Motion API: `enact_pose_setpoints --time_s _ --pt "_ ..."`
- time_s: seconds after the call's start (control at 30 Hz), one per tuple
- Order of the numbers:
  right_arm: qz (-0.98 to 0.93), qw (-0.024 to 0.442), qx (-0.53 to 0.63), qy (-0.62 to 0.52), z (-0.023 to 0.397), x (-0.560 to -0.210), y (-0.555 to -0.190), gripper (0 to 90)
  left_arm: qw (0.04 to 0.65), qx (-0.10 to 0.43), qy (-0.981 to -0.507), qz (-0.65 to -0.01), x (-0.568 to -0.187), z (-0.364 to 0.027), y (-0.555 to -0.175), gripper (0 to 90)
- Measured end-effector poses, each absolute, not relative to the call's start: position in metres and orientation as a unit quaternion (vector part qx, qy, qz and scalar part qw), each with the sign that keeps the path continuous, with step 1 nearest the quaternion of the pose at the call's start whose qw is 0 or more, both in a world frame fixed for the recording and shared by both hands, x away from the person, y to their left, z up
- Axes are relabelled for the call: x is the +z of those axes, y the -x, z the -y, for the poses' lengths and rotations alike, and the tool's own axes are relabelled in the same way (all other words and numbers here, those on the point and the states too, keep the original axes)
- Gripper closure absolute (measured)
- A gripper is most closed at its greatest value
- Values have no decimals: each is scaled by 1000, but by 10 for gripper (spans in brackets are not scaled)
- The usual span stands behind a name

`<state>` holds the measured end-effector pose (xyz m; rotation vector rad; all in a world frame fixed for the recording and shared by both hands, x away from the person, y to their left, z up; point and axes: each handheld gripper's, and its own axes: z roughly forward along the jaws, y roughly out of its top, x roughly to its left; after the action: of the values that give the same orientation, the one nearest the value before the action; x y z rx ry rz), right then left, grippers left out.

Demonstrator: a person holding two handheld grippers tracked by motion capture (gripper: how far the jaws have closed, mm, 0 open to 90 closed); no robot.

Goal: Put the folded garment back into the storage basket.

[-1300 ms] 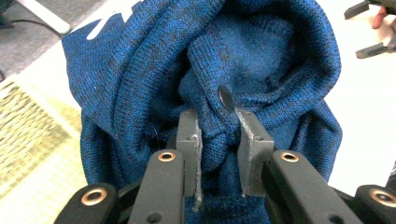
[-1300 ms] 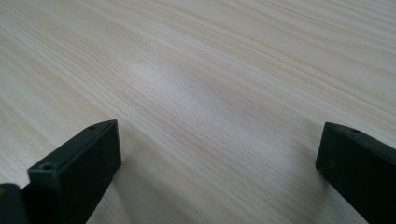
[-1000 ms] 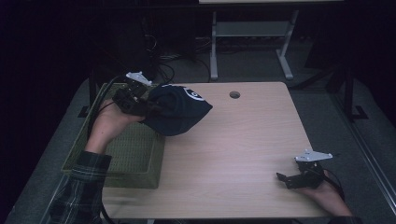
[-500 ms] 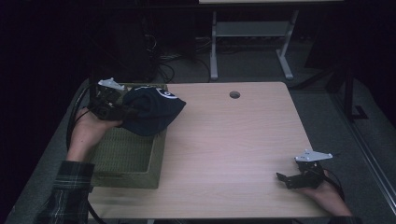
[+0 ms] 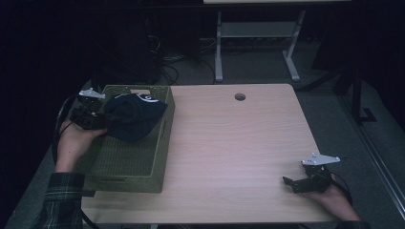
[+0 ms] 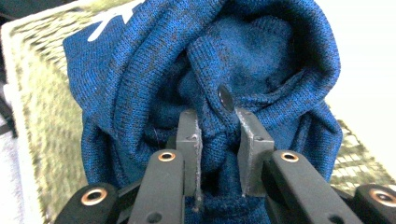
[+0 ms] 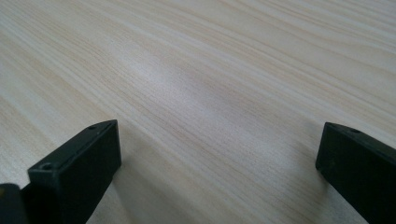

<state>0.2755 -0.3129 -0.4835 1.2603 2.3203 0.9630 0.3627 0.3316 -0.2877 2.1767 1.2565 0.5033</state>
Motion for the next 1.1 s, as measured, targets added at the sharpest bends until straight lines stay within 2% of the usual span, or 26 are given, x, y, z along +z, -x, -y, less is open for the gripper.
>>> enact_pose_setpoints --time_s 0.2,0.77,1.1 --pt "-815 164 338 -441 313 -484 -276 0 269 192 -809 -486 -303 -341 -362 728" --pt "-816 165 338 -439 313 -484 -276 0 245 151 -810 -510 -365 -342 -372 724" --pt "-816 165 339 -439 313 -484 -276 0 238 136 -813 -513 -384 -342 -375 709"
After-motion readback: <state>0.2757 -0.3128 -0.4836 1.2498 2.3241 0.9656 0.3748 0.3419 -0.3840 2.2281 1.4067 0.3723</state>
